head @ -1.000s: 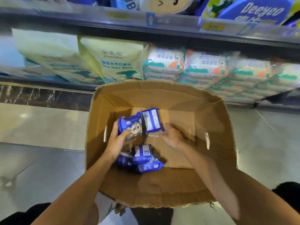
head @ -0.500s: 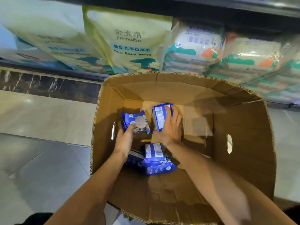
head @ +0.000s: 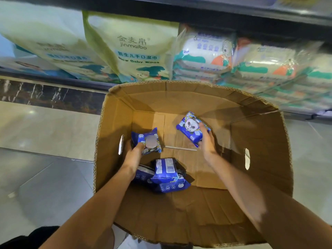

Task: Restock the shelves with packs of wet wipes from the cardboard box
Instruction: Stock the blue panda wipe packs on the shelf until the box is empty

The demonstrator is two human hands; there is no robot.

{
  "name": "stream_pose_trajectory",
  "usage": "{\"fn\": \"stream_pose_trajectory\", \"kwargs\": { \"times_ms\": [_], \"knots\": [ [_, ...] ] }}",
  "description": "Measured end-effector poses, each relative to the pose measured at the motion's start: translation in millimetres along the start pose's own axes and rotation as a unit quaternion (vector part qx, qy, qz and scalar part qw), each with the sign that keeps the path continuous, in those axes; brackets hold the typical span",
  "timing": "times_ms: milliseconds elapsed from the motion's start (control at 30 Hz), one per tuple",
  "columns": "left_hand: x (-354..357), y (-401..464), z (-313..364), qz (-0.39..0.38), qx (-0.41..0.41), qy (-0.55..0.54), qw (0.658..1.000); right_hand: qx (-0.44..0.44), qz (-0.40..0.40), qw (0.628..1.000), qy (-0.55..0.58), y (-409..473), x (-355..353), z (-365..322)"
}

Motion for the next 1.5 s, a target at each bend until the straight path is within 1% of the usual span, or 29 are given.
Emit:
{"fn": "stream_pose_trajectory", "kwargs": {
  "times_ms": [100,233,333,400,500,567,700,767,933,1000,1100,1167,1267,1367,1433,1500],
  "knots": [
    [-2.9,6.7,-3.0,0.03,-0.024,0.004,0.999,0.002,0.041,0.99,-0.136,9.6,-18.0,7.3],
    [-5.1,12.1,-4.0,0.055,-0.032,0.052,0.997,-0.016,0.047,0.978,-0.202,3.7,-22.7,3.7],
    [-2.5,-1.2,4.4,0.054,-0.018,0.091,0.994,-0.039,0.022,0.969,-0.243,-9.3,-24.8,-11.5],
    [-0.9,-18.1,13.5,0.039,0.015,0.104,0.994,-0.044,-0.01,0.968,-0.248,-26.4,-25.5,-28.0],
    [0.0,-46.4,28.8,0.037,0.084,0.111,0.99,-0.084,-0.056,0.975,-0.2,-62.2,-24.4,-56.9],
    [1.7,-69.1,40.6,0.04,0.122,0.113,0.985,-0.12,-0.059,0.977,-0.165,-87.0,-24.4,-75.1],
    [9.2,-123.6,64.6,0.016,0.194,0.093,0.976,-0.16,-0.078,0.978,-0.112,-138.3,-26.8,-106.5],
    [12.6,-153.9,78.5,0.011,0.235,0.091,0.968,-0.178,-0.091,0.973,-0.114,-164.0,-31.4,-121.2],
    [22.3,-230.4,118.9,-0.023,0.325,0.084,0.942,-0.244,-0.092,0.95,-0.173,-238.1,-40.9,-172.6],
    [28.6,-261.5,135.1,-0.035,0.358,0.082,0.929,-0.272,-0.107,0.933,-0.209,-271.5,-44.1,-193.6],
    [39.1,-304.3,160.8,-0.062,0.398,0.079,0.912,-0.328,-0.119,0.899,-0.265,-320.8,-50.0,-226.4],
    [45.6,-329.9,180.8,-0.081,0.42,0.074,0.901,-0.371,-0.123,0.868,-0.306,-354.1,-54.0,-253.2],
    [57.3,-373.1,218.5,-0.107,0.471,0.076,0.872,-0.433,-0.125,0.814,-0.367,-408.2,-54.7,-299.5],
    [71.8,-421.6,258.5,-0.146,0.516,0.096,0.839,-0.487,-0.121,0.774,-0.387,-462.9,-50.8,-345.9],
    [81.0,-449.1,285.0,-0.155,0.544,0.102,0.818,-0.521,-0.111,0.751,-0.391,-496.2,-47.4,-375.4],
    [89.7,-473.7,311.1,-0.16,0.57,0.083,0.802,-0.554,-0.099,0.724,-0.4,-523.9,-44.9,-402.7]
  ]
}}
Point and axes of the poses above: each hand's wrist, its own y-axis towards the middle knuckle, its own x-axis out of the palm, z = x × y, the point moved 1 cm from there along y, towards the middle knuckle, and after that the axes turned 11 degrees about -z, right-handed, at the moved point
